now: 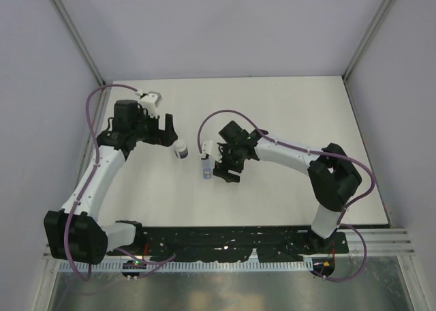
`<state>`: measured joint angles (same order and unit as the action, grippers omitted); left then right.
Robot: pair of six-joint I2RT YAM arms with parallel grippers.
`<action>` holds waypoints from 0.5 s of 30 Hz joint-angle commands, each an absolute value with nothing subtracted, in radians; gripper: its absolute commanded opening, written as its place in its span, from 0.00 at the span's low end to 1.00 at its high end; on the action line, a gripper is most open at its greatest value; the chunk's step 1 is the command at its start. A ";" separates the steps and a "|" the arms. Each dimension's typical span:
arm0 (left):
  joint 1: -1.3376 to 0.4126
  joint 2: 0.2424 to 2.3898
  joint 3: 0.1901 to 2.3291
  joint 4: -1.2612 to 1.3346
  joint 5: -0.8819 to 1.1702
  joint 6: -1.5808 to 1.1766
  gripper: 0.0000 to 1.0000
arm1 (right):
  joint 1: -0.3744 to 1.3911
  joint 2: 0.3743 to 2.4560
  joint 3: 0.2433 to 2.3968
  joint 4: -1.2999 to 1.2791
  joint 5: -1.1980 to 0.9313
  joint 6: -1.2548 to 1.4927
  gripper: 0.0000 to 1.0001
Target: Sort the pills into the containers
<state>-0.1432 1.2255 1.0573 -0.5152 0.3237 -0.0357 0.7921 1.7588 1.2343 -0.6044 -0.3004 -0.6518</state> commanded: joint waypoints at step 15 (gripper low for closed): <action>-0.094 1.164 1.060 -0.526 0.368 -0.023 1.00 | 0.795 1.945 1.405 -0.598 -0.271 -0.726 0.78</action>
<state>-0.1040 1.1847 1.0573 -0.5251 0.3401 -0.0357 0.7921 1.9293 1.3548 -0.5991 -0.2665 -0.7059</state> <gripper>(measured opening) 0.995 0.781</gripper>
